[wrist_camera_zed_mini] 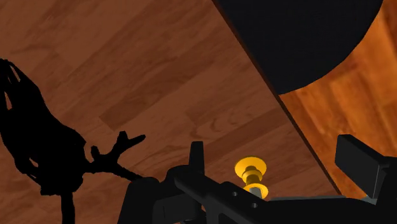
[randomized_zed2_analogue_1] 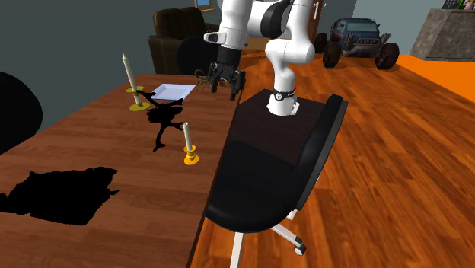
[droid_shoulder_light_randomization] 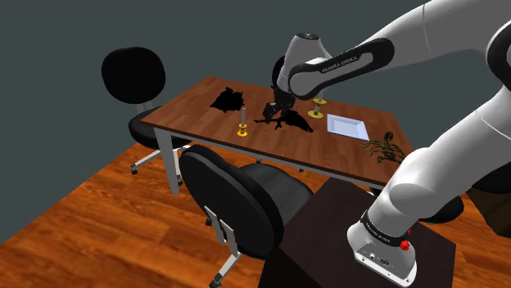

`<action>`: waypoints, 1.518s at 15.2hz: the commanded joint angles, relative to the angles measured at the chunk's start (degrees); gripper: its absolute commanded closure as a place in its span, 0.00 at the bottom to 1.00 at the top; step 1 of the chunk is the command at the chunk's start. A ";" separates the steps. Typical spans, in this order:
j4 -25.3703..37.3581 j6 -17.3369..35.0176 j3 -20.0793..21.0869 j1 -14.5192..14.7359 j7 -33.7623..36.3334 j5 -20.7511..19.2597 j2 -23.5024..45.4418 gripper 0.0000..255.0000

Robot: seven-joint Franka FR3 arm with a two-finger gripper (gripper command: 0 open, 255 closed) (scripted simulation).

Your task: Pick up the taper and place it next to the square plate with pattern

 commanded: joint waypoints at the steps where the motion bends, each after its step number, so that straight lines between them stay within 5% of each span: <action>1: 1.59 4.24 0.13 -0.07 0.72 -0.23 3.99 0.00; 12: 17.47 19.88 0.07 -0.01 4.84 -2.41 26.43 0.00; 23: 20.11 23.27 -0.39 0.10 5.30 -2.97 32.44 0.00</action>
